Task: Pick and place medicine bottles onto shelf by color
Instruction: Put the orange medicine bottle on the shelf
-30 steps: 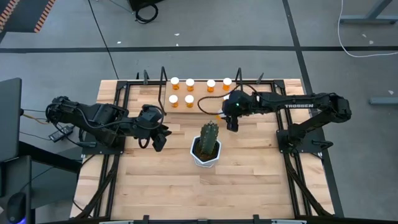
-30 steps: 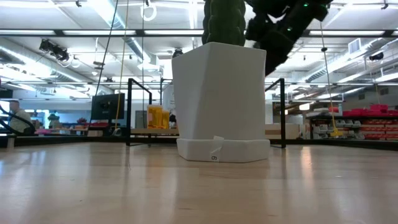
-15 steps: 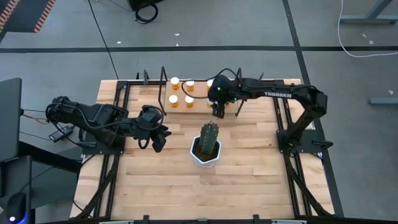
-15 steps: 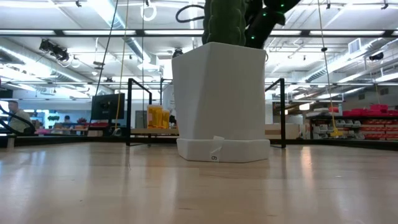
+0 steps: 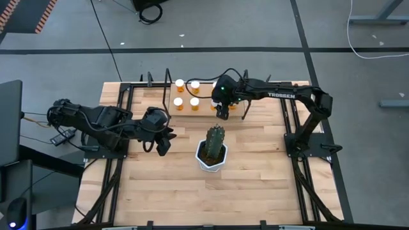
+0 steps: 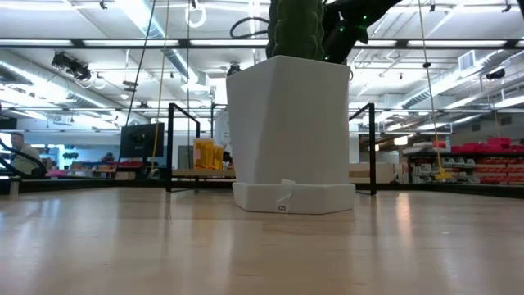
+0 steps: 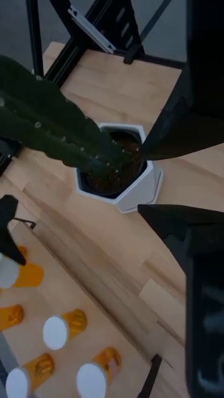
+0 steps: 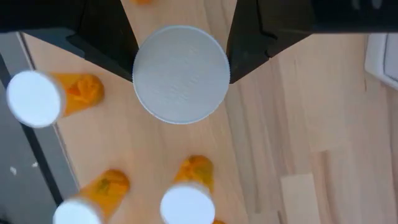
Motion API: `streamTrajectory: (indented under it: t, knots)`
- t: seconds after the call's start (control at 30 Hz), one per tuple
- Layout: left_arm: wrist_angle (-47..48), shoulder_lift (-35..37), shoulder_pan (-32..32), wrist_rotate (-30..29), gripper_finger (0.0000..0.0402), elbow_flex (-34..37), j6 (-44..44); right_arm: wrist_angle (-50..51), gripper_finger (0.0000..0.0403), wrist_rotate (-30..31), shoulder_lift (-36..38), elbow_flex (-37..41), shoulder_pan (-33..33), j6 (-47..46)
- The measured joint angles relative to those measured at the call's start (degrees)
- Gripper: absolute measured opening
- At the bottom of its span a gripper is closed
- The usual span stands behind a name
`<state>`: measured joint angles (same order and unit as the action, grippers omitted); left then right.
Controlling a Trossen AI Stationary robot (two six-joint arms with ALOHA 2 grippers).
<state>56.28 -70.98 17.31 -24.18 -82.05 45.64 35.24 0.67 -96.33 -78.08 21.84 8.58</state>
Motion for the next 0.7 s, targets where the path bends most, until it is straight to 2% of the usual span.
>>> streamTrajectory:
  t: [0.4, 0.7]
  knots:
    - [-0.8, 0.0, -1.8, 0.0, 0.0133, 0.0, -3.9, -2.2, 0.0233, 0.1, -3.3, 0.0, 3.5, -0.9]
    - [-1.8, 0.0, -2.7, -0.1, 0.0133, 0.0, -4.8, -2.1, 0.0233, -1.2, -4.9, 0.1, 3.4, -0.9]
